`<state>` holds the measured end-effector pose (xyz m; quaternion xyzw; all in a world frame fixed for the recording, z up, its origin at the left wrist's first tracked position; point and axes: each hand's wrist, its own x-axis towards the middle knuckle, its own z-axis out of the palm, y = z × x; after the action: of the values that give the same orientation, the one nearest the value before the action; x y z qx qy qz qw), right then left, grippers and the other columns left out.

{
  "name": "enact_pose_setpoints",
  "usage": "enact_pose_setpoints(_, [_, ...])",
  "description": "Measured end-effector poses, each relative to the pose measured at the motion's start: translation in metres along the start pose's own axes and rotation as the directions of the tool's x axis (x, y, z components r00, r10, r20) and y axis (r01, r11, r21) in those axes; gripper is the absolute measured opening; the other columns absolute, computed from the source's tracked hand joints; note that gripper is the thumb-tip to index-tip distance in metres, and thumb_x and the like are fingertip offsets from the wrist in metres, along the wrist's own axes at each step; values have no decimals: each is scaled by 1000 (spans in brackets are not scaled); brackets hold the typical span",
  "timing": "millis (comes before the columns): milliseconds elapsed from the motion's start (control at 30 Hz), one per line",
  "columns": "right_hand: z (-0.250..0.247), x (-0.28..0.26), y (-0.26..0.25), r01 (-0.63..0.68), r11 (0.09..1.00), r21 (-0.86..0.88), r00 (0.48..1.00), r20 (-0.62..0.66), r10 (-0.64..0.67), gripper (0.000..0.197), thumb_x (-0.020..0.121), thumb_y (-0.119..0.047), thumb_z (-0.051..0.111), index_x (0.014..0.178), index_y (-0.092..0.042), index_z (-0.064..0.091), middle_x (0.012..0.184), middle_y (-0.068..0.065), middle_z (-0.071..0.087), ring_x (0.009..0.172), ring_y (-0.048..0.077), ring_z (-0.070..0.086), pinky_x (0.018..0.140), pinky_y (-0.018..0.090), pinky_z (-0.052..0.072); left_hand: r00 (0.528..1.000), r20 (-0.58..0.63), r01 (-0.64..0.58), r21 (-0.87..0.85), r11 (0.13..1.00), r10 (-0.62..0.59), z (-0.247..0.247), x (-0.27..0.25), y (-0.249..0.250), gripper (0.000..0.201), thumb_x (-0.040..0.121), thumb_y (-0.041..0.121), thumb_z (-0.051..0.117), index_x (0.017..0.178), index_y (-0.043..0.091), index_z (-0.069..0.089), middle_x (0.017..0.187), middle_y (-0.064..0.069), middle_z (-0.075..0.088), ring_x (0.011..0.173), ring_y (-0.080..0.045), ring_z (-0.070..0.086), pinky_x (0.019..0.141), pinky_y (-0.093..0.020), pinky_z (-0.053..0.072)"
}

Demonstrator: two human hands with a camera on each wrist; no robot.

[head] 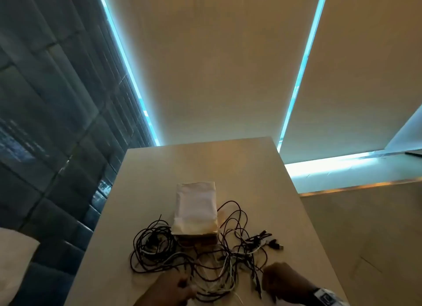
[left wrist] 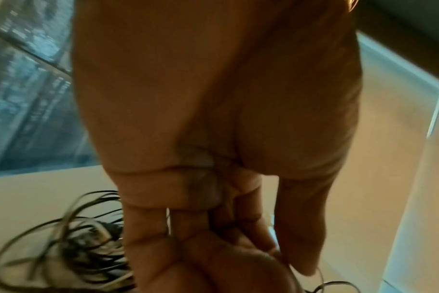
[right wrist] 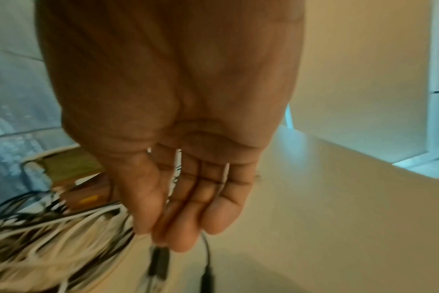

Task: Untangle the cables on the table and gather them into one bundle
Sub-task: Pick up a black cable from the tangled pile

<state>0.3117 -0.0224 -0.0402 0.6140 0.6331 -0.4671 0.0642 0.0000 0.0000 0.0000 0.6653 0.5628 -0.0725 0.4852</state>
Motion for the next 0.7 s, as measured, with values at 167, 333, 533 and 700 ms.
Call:
enact_pose_setpoints(167, [26, 11, -11, -113, 967, -229, 993, 3, 117, 46, 80, -55, 62, 113, -24, 55, 116, 4, 52, 105, 18, 54, 87, 31, 43, 995, -77, -68, -44, 997, 65, 13, 21, 34, 15, 83, 39, 64, 73, 28, 61, 76, 10, 64, 69, -1, 59, 71, -21, 49])
enact_pose_setpoints(333, [33, 8, -10, -102, 944, -315, 995, -49, 91, 34, 92, -34, 46, 123, -19, 51, 124, 8, 50, 117, 25, 53, 81, 29, 40, 981, -94, -171, -36, 985, 167, 30, 27, 61, 9, 87, 34, 63, 79, 32, 60, 85, 12, 63, 80, -1, 60, 75, -17, 48])
enact_pose_setpoints(533, [-3, -18, -26, -34, 952, -305, 973, -227, -37, 5, 88, -28, 43, 83, -29, 43, 76, -10, 38, 71, 15, 45, 50, 17, 26, 914, -254, -327, 3, 945, 317, 40, 35, 74, 12, 86, 30, 63, 95, 37, 65, 97, 18, 61, 92, 2, 59, 86, -17, 49])
enact_pose_setpoints(700, [-47, -39, -65, 174, 905, -387, 854, -398, -335, 16, 89, -34, 44, 88, -24, 56, 81, -10, 55, 69, 10, 52, 58, 19, 38, 810, -363, -468, 74, 881, 461, 42, 40, 93, 35, 89, 32, 61, 124, 33, 58, 107, 22, 49, 95, 4, 53, 82, -8, 43])
